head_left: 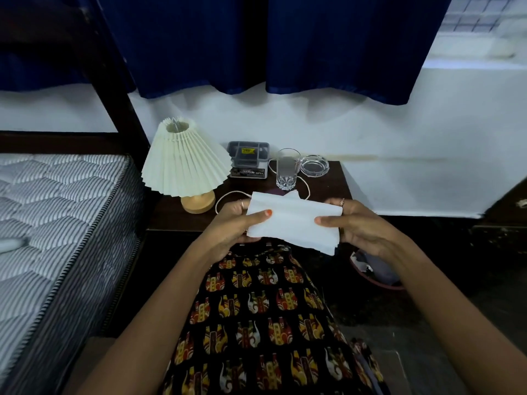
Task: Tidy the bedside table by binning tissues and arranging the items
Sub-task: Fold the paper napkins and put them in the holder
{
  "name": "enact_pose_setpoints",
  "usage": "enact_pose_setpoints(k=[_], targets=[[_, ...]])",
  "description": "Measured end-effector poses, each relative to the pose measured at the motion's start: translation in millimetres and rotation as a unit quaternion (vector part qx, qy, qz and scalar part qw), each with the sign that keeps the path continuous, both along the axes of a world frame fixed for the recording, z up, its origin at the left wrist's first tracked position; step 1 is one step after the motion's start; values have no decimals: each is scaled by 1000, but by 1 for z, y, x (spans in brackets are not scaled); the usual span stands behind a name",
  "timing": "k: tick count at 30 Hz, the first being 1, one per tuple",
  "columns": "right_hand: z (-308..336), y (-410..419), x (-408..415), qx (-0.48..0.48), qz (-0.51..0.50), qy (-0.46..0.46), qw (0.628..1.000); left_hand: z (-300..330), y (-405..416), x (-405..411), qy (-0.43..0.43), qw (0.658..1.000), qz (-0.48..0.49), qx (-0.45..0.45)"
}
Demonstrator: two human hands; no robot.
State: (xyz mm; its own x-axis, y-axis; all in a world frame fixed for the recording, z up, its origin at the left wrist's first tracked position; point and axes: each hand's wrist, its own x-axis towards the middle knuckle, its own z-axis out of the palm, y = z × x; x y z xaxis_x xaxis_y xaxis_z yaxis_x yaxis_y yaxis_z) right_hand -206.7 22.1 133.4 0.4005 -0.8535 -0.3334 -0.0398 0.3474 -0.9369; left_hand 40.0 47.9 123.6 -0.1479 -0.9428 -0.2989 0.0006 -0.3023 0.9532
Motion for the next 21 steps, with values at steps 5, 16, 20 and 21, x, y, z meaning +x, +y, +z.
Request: enact_pose_setpoints(k=[5,16,20,21], targets=[[4,7,5,-17,-10,-39,999,4,9,1,83,996,27,8],[15,0,5,-59,-85,-97,990,11,13,2,262,961,25,78],[20,-1,10,-32,-110,-163,980,5,9,-2,219,972,67,45],[21,-1,12,-31,-106,-165,980,4,8,-3,204,976,76,29]])
